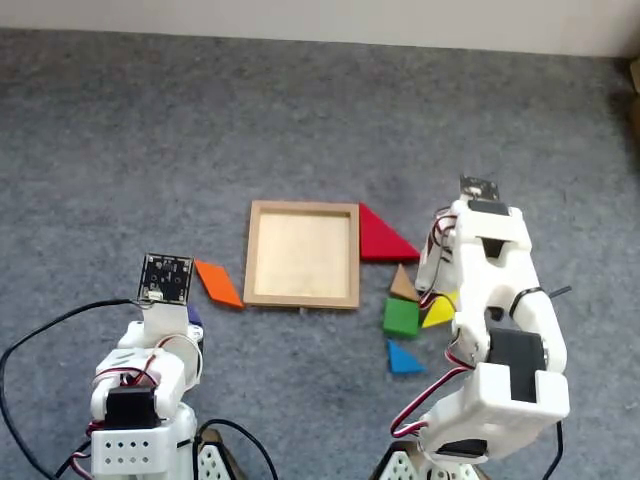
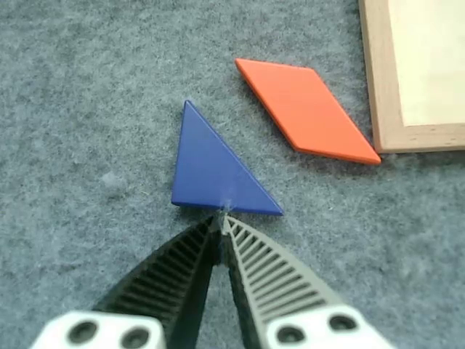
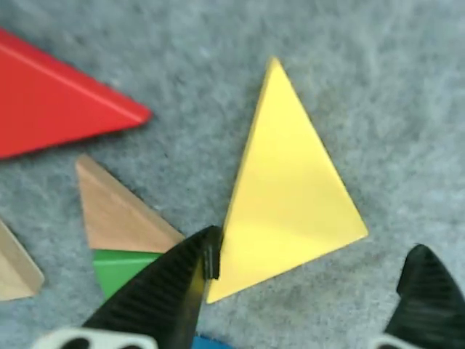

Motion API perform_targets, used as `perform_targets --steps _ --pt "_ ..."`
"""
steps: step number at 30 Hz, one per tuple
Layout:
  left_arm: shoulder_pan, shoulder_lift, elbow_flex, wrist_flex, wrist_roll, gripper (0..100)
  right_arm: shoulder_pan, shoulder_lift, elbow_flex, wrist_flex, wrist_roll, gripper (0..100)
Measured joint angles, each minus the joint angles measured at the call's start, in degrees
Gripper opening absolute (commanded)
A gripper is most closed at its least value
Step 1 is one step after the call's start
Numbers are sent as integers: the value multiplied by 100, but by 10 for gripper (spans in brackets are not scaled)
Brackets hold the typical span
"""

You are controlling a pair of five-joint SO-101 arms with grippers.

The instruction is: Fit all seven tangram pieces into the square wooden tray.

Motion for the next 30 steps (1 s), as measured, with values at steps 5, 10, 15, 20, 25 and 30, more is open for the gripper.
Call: perform_targets --steps 5,10,15,20,25,30 --pt "0 0 0 0 0 26 0 0 0 -141 0 327" --pt "0 0 0 0 0 26 0 0 0 -334 0 324" --pt "0 0 0 0 0 26 0 0 0 -352 -18 323" --pt "0 0 0 0 0 26 0 0 0 -352 -35 323" --pt "0 0 0 0 0 26 0 0 0 -273 -35 323" --pt "0 0 0 0 0 26 0 0 0 -273 -35 322"
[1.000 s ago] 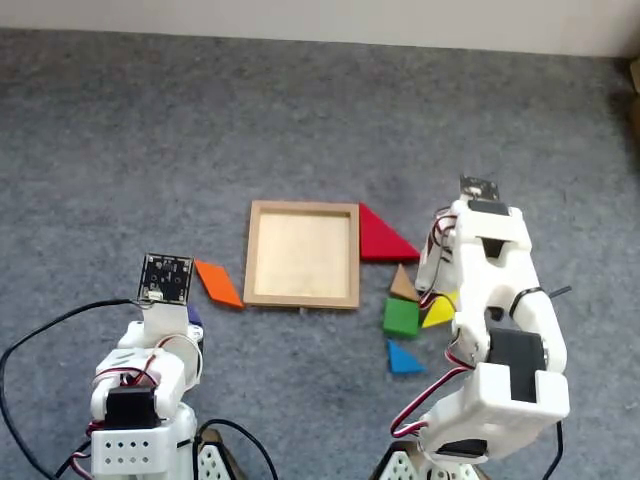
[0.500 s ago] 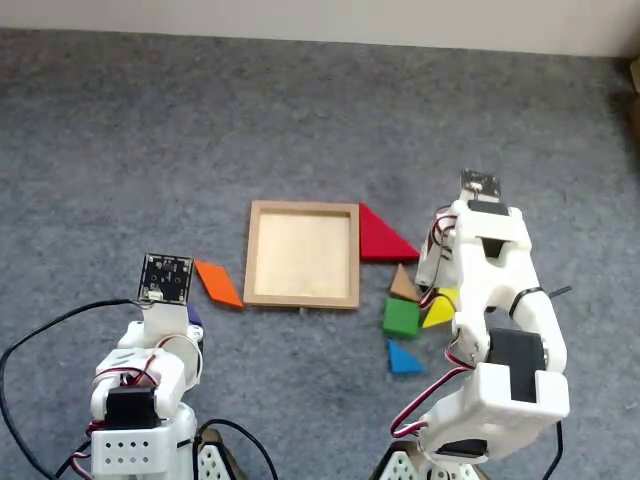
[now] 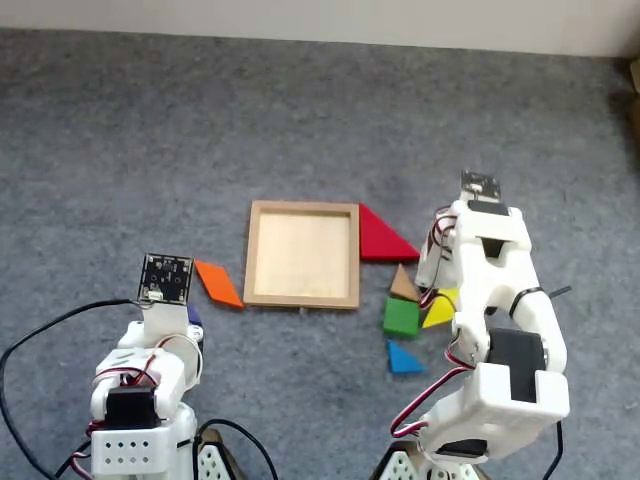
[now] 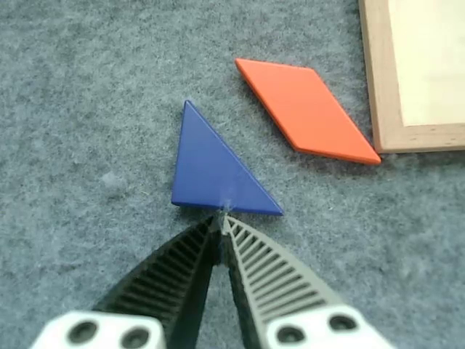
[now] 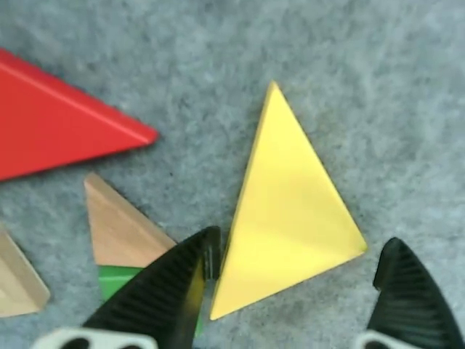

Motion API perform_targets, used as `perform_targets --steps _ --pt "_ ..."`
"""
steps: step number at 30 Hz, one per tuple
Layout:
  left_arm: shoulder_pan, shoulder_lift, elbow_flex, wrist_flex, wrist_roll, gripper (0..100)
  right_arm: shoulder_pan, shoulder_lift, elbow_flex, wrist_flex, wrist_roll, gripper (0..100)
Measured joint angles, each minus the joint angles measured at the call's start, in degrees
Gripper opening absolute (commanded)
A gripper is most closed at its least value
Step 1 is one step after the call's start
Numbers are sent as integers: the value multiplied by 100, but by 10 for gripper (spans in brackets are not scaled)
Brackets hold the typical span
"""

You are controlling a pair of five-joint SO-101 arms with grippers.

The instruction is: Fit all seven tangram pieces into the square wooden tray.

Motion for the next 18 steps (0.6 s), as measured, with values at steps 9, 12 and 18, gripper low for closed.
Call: perform_targets --steps 9,12,18 --pt "0 0 0 0 0 26 -9 0 0 0 0 321" --pt "0 0 0 0 0 26 -44 132 0 -18 0 321" --pt "0 0 0 0 0 26 -53 642 -220 158 -9 321"
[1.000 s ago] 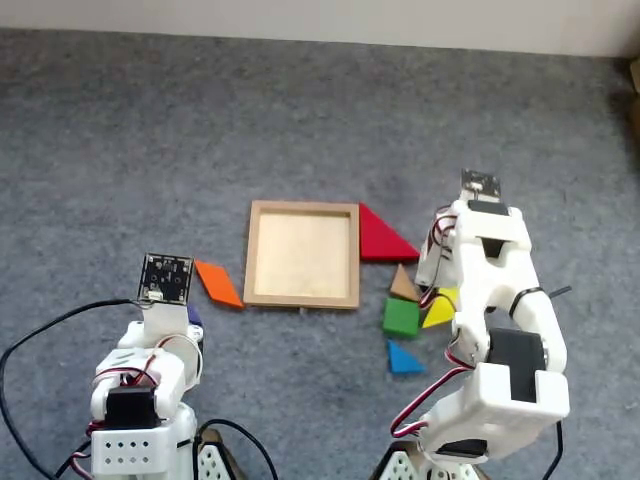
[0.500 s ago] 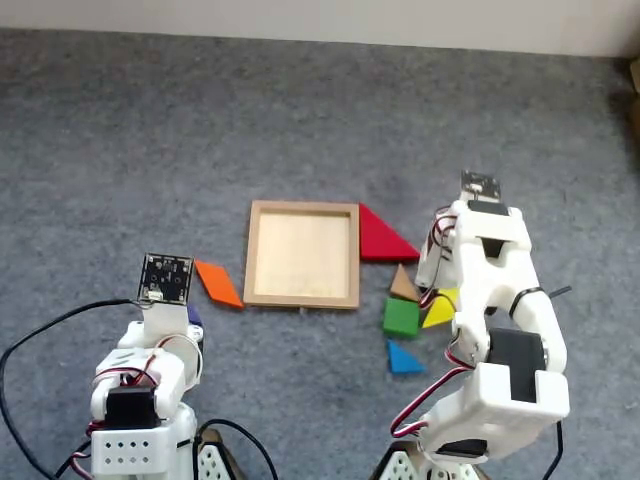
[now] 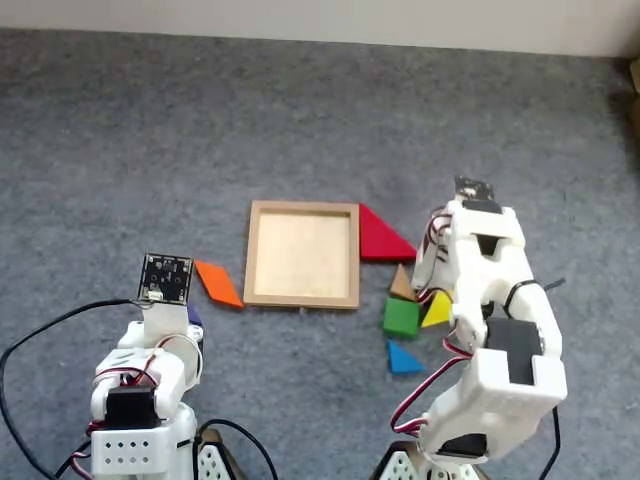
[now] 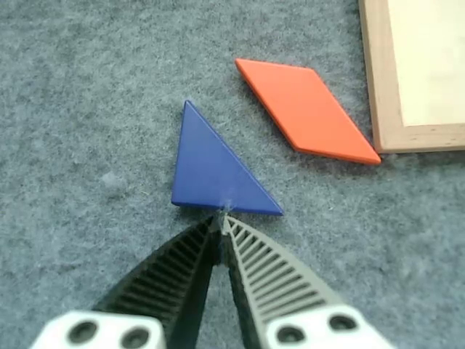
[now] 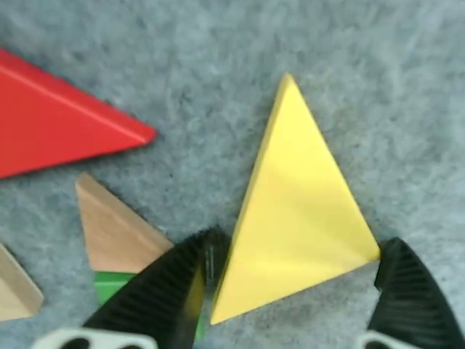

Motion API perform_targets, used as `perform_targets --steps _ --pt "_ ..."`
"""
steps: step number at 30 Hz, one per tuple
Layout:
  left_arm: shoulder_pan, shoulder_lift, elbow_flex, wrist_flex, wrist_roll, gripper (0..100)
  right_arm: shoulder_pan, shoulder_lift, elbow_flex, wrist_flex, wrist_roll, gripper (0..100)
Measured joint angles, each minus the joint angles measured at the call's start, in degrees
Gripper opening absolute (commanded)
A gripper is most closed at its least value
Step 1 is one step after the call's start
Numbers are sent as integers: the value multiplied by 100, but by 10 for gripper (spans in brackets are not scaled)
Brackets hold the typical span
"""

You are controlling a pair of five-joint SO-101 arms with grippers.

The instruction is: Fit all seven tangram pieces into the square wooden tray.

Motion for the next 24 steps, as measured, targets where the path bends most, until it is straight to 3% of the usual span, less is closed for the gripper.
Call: perform_targets --steps 8,17,24 --pt "0 0 0 0 0 26 9 158 -273 158 9 229" --pt "0 0 0 0 0 26 9 132 -290 185 9 224" --pt "0 0 0 0 0 26 -26 -747 105 167 9 224"
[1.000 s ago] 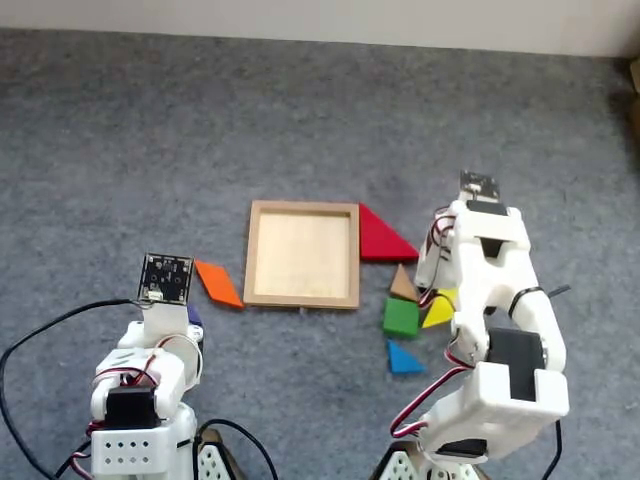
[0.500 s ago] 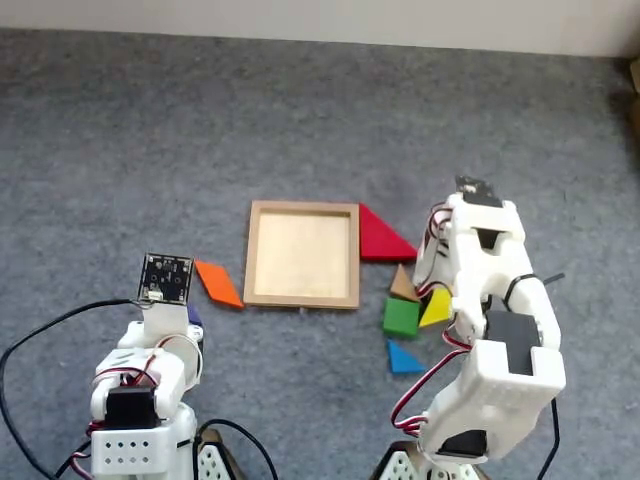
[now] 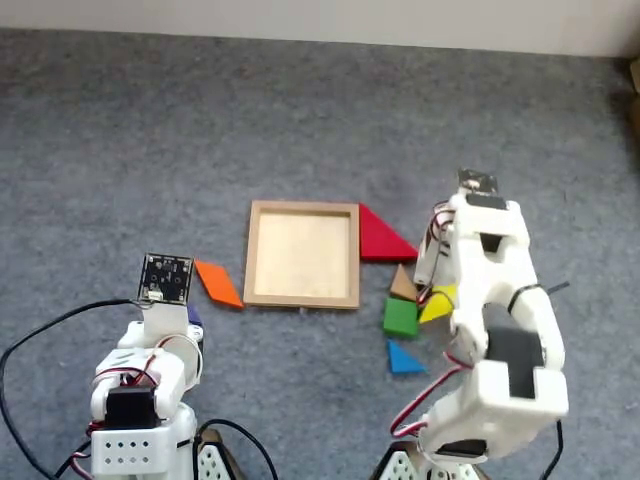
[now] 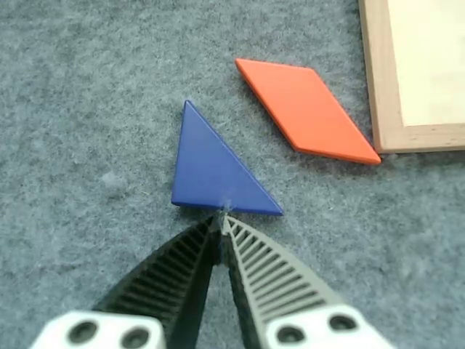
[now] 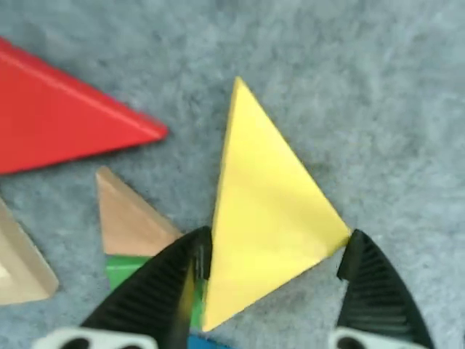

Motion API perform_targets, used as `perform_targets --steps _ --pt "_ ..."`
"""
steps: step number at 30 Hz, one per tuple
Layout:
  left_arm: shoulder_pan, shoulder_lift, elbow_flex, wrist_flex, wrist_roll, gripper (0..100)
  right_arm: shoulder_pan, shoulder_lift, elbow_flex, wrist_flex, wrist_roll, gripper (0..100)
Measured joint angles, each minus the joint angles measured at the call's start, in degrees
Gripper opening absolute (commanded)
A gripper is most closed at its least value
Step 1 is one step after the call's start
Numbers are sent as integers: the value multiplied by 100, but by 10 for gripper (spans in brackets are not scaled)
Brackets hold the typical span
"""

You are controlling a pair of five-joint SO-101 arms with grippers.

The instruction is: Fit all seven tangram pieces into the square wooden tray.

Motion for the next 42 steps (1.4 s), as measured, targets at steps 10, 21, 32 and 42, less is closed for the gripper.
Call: perform_targets --steps 10,21,32,42 --pt "0 0 0 0 0 26 -18 -686 193 -44 149 228" --pt "0 0 0 0 0 26 -18 -730 193 -53 993 368" --pt "0 0 0 0 0 26 -18 26 484 -897 1266 368" --pt "0 0 0 0 0 26 -18 132 475 -941 1284 368"
